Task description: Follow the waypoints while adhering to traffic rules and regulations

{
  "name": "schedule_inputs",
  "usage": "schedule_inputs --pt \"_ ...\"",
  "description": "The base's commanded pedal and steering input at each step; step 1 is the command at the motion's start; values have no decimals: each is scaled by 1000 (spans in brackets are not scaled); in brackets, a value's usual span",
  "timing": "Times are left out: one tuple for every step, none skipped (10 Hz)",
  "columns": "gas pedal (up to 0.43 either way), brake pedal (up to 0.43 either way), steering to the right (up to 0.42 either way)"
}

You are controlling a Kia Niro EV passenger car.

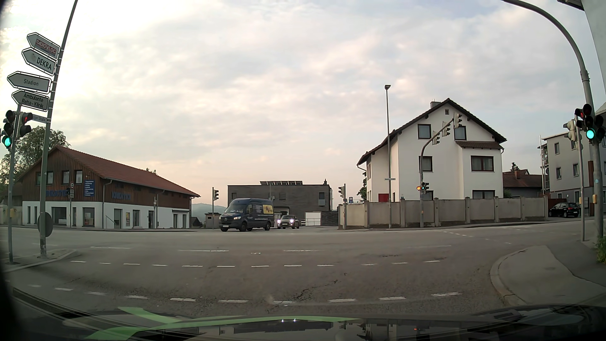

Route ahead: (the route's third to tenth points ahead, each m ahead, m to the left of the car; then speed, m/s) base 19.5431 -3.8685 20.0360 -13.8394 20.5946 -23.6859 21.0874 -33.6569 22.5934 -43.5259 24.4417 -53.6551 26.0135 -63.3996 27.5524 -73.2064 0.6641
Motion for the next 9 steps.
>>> schedule_inputs --pt "280 0 1" --pt "280 0 1" --pt "280 0 1" --pt "280 0 1" --pt "280 0 1" --pt "280 0 1" --pt "280 0 2" --pt "268 0 5" --pt "268 0 10"
